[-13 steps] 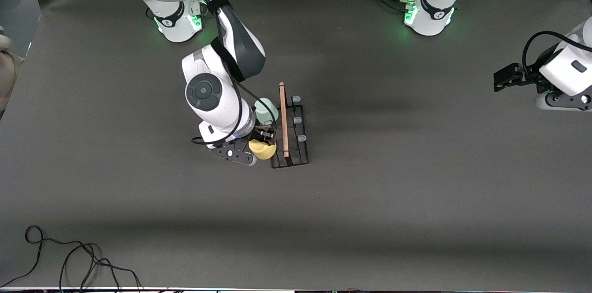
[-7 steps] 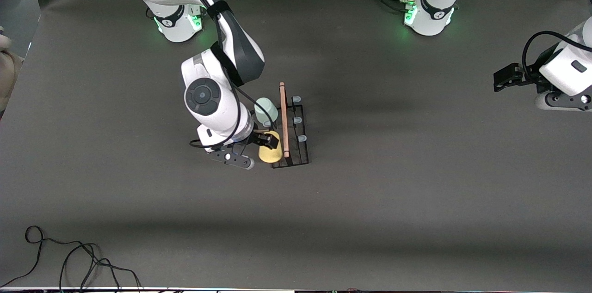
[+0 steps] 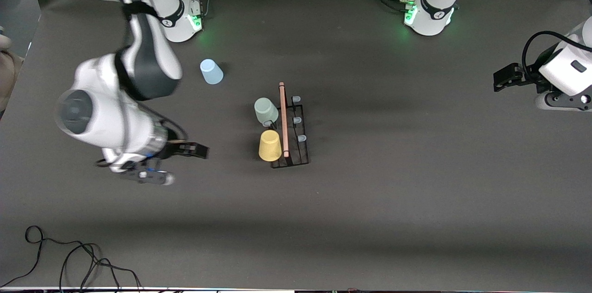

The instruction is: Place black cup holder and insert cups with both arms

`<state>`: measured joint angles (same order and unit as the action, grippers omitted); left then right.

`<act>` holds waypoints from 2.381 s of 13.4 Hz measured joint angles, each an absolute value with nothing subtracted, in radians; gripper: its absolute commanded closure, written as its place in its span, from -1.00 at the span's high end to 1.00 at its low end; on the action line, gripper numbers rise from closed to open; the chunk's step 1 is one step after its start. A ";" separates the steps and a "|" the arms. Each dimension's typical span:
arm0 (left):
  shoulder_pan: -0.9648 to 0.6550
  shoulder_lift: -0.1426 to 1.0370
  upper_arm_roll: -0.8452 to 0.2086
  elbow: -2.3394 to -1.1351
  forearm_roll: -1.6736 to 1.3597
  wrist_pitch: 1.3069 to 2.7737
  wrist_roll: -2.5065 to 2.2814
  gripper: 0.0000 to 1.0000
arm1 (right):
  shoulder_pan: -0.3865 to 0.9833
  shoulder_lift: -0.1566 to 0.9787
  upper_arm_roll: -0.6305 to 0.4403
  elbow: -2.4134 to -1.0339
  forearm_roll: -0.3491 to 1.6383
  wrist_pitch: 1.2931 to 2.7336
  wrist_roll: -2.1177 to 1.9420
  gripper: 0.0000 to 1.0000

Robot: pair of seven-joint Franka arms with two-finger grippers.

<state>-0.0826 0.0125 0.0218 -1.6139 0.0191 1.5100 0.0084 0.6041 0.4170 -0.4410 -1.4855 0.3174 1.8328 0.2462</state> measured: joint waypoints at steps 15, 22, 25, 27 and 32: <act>-0.083 0.013 0.022 -1.614 0.019 1.510 0.008 1.00 | 0.536 0.055 -0.556 -1.610 0.166 1.605 0.202 1.00; -0.083 0.013 0.022 -1.614 0.019 1.510 0.008 1.00 | -0.122 -0.037 0.150 -1.664 0.084 1.590 0.231 1.00; -0.083 0.013 0.022 -1.614 0.019 1.510 0.008 1.00 | -0.238 -0.038 0.276 -1.665 0.084 1.588 0.227 1.00; -0.083 0.013 0.022 -1.614 0.019 1.510 0.008 1.00 | -0.237 -0.038 0.282 -1.665 0.081 1.588 0.210 1.00; -0.083 0.012 0.022 -1.612 0.019 1.517 0.008 1.00 | -0.224 -0.053 0.292 -1.662 0.050 1.568 0.160 1.00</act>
<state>-0.0827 0.0124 0.0222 -1.6123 0.0191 1.5169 0.0084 -0.2237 -0.0534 0.2923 -1.6619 0.0501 1.5681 0.1597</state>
